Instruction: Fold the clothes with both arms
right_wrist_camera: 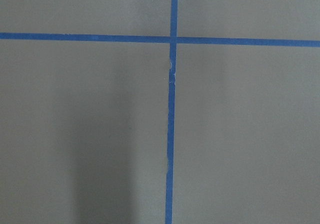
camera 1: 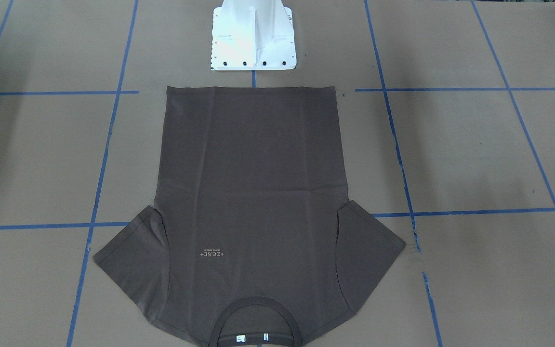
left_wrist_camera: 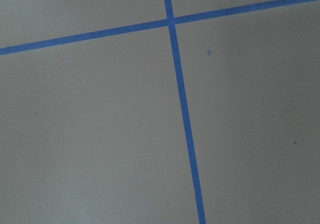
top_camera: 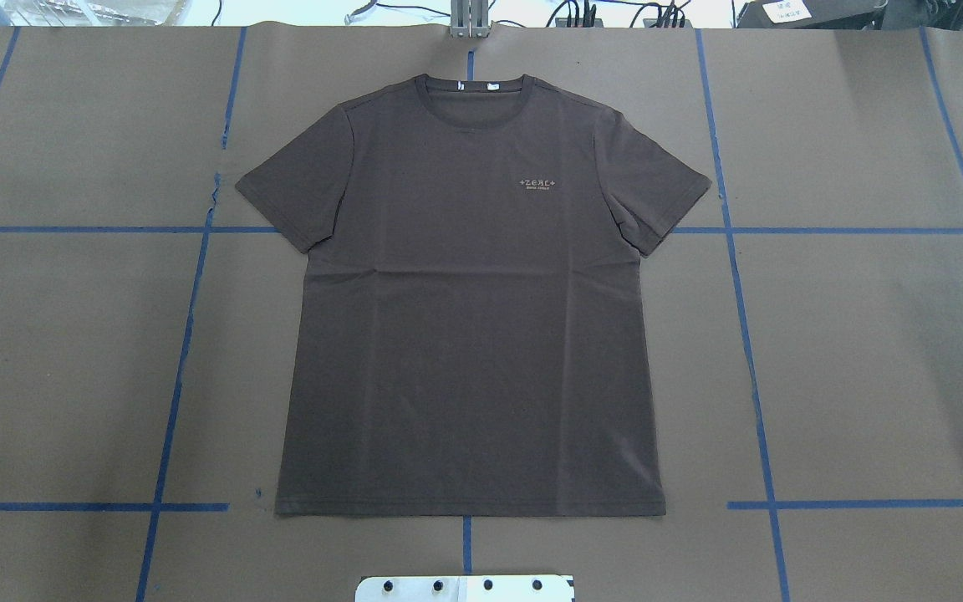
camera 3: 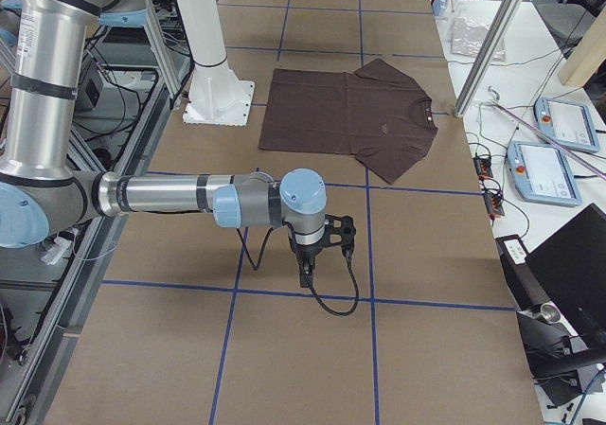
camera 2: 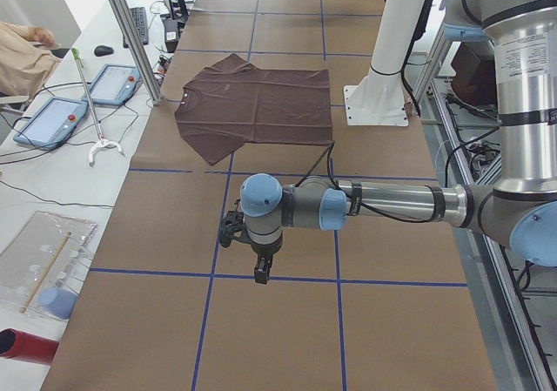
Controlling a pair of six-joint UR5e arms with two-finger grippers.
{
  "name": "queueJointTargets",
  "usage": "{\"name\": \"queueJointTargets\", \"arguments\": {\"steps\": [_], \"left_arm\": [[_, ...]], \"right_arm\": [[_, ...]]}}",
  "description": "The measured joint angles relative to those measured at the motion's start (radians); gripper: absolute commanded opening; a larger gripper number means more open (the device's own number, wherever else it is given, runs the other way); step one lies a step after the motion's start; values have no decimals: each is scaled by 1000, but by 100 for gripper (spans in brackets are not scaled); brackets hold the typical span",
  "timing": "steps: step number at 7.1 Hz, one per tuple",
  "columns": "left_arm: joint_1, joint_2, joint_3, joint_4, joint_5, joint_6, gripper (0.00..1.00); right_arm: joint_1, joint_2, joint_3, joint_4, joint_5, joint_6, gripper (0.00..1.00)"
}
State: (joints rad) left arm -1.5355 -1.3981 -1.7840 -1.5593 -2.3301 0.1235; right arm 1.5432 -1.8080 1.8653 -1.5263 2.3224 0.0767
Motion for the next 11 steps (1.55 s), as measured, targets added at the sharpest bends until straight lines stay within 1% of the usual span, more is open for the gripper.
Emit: {"name": "queueJointTargets", "arguments": {"steps": [3, 4, 5, 6, 7, 8, 9, 10, 11], "left_arm": [[-1, -12, -25, -3, 3, 6, 100], [8, -8, -40, -33, 68, 12, 100], [24, -1, -56, -89, 175, 18, 100], [32, -2, -63, -125, 225, 20, 100], [35, -6, -69, -158, 247, 24, 100], [36, -12, -71, -225, 256, 30, 100], [36, -17, -65, -336, 259, 32, 100], [37, -54, -30, -489, 264, 32, 100], [38, -135, 47, -635, 260, 18, 100]], "right_arm": [[-1, 2, 7, -1, 0, -1, 100], [-1, 6, 10, -2, 0, 0, 100], [-1, 12, 14, -1, 3, 5, 100], [-1, 24, 18, 0, 6, 10, 100], [-2, 50, 21, 1, 6, 13, 100], [-2, 93, 19, 6, 4, 15, 100], [-2, 145, 12, 13, 1, 16, 100], [-2, 189, 2, 17, 0, 17, 100], [-2, 216, -8, 29, 3, 18, 100]]}}
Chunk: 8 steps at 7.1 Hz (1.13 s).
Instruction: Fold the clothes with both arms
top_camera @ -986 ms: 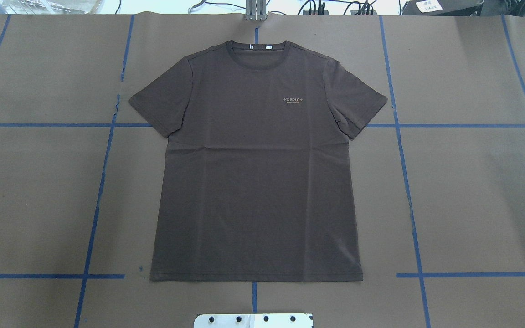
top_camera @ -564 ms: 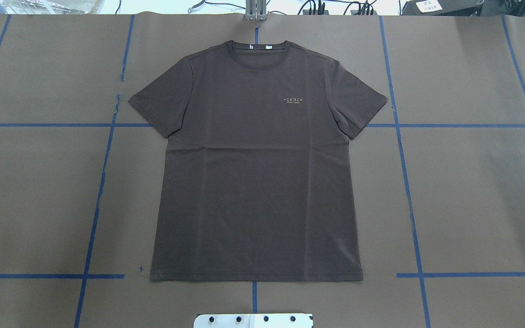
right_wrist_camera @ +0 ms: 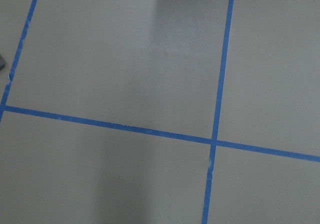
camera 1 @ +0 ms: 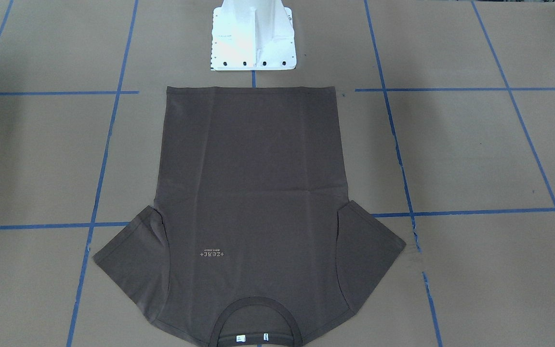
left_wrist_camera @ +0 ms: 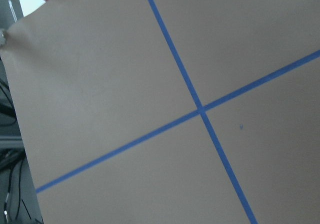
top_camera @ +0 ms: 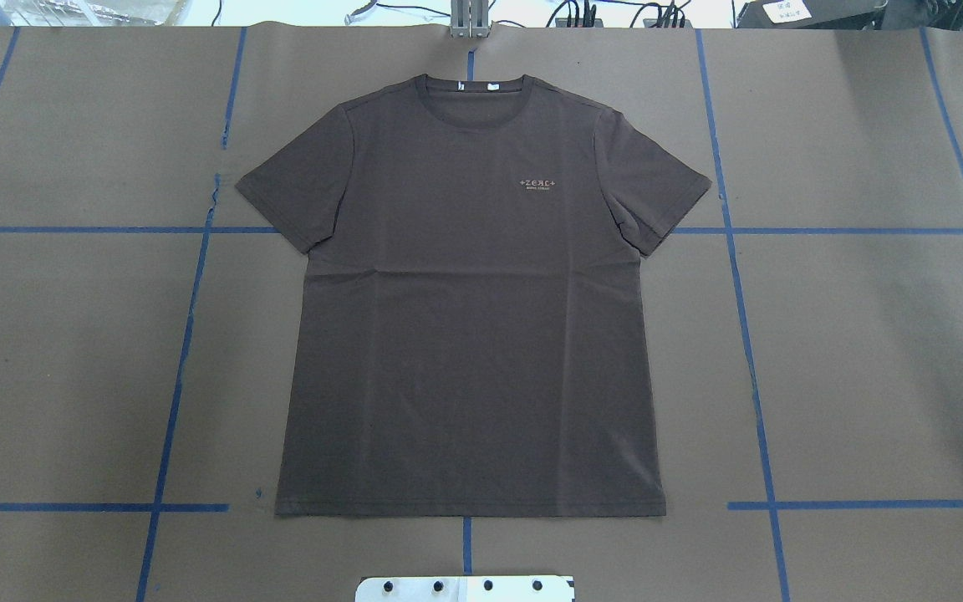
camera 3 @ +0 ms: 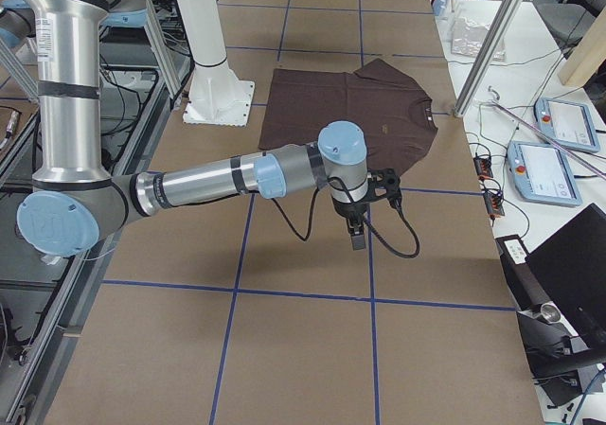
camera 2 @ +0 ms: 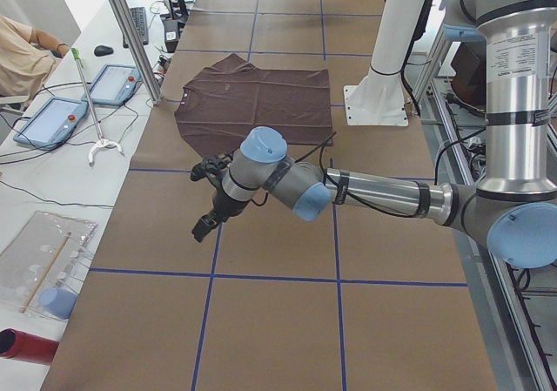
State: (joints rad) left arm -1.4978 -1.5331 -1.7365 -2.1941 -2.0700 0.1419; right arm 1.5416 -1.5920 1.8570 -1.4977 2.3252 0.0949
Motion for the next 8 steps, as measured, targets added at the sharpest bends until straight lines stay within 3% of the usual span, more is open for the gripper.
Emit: {"name": "queueJointTargets", "arguments": {"steps": [2, 4, 6, 8], "left_arm": [[16, -109, 91, -127, -65, -108, 100], [123, -198, 109, -158, -145, -321, 100], [229, -243, 112, -171, -158, -434, 100], [264, -250, 111, -189, -159, -456, 100]], "right_arm": [[-16, 35, -32, 114, 4, 42, 100], [-98, 181, -117, 202, 2, 278, 99], [-235, 359, -183, 219, -51, 552, 81], [-358, 465, -237, 238, -162, 749, 74]]}}
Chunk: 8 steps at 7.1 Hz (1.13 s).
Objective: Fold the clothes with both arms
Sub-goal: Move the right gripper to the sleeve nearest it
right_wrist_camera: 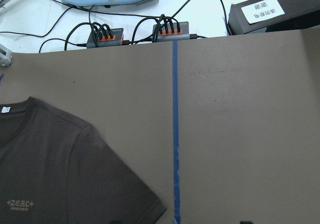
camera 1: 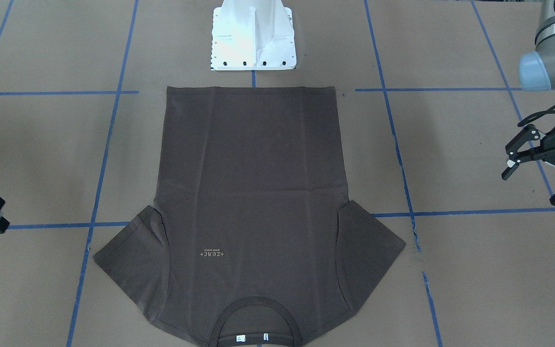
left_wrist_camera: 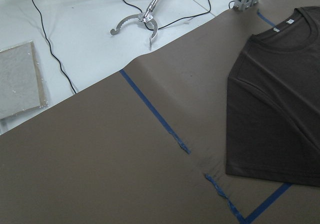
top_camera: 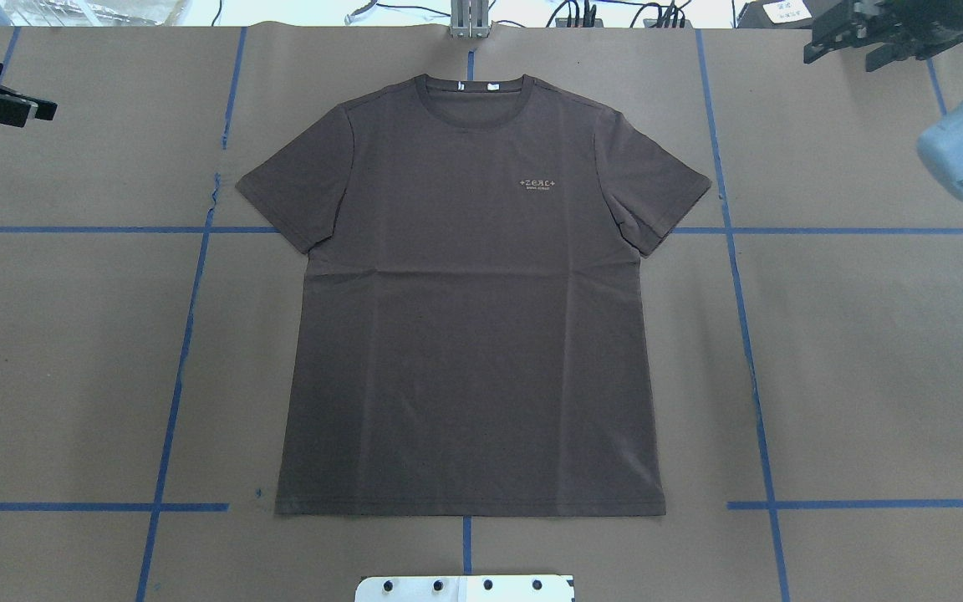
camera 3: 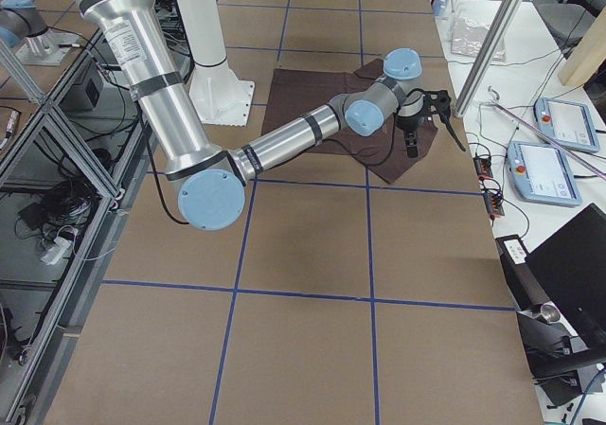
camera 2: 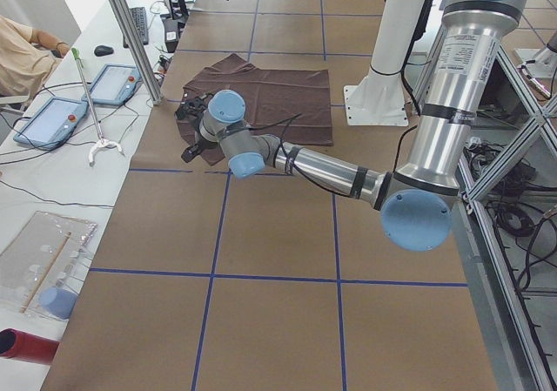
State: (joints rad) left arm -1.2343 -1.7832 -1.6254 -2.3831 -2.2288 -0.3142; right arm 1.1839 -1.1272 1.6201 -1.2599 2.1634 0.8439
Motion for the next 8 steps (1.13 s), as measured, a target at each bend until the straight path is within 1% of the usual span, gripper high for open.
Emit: {"name": "queueJointTargets", "arguments": {"steps": [1, 2, 3, 4, 5, 8], "left_arm": [[4, 0, -2, -3, 0, -2, 100], [5, -1, -3, -3, 0, -3, 100], [5, -1, -3, -4, 0, -3, 100], [6, -1, -4, -4, 0, -3, 100], [6, -1, -3, -4, 0, -3, 100], [8, -1, 1, -4, 0, -3, 100]], "right_arm": [[-43, 25, -59, 81, -36, 67, 74], [-91, 36, -150, 217, -84, 136, 71], [-142, 42, -229, 315, -149, 171, 69], [-183, 43, -275, 355, -200, 183, 68], [-220, 43, -303, 370, -233, 187, 66], [-291, 36, -355, 379, -296, 187, 63]]}}
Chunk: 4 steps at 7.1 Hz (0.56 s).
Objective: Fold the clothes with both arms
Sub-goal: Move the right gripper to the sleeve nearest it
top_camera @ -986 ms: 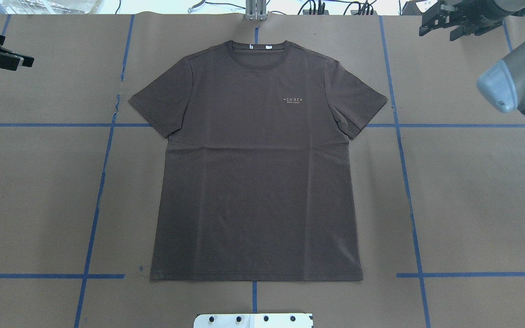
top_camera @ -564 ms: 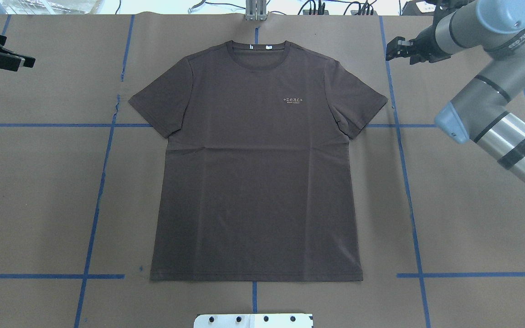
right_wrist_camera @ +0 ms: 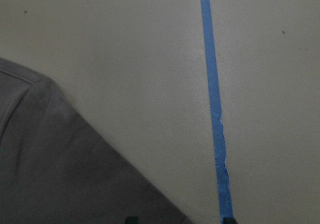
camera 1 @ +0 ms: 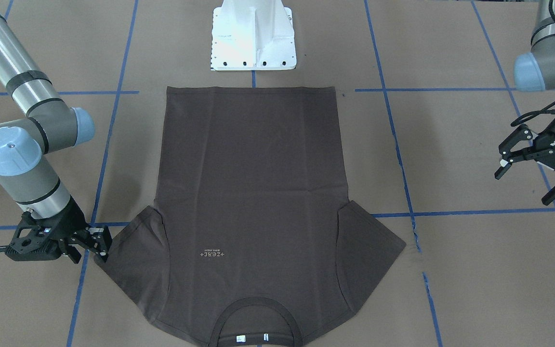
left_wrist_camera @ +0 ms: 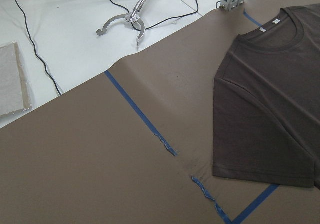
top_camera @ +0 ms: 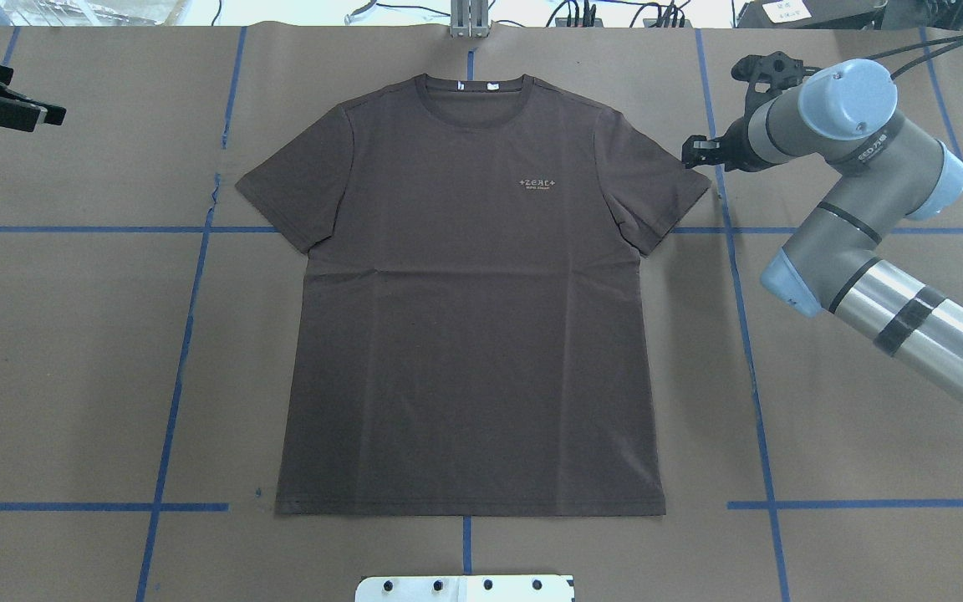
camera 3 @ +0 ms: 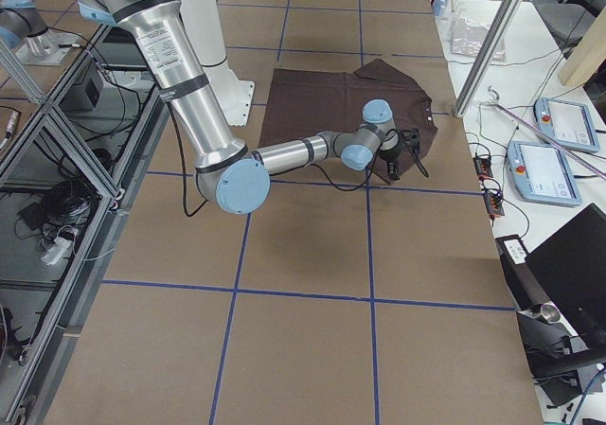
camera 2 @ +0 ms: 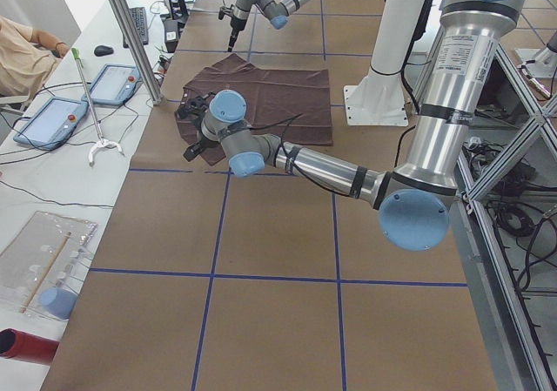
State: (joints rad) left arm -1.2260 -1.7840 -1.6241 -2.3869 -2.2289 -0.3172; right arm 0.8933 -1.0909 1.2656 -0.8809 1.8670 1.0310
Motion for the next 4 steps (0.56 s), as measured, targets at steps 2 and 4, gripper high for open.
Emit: {"name": "queueJointTargets", "arguments": {"steps": [2, 4], "left_arm": [[1, 0, 3, 0, 0, 1, 100], [1, 0, 5, 0, 0, 1, 100]], "right_arm": [[-24, -1, -13, 0, -25, 0, 61], [-32, 0, -19, 0, -33, 0, 24]]}}
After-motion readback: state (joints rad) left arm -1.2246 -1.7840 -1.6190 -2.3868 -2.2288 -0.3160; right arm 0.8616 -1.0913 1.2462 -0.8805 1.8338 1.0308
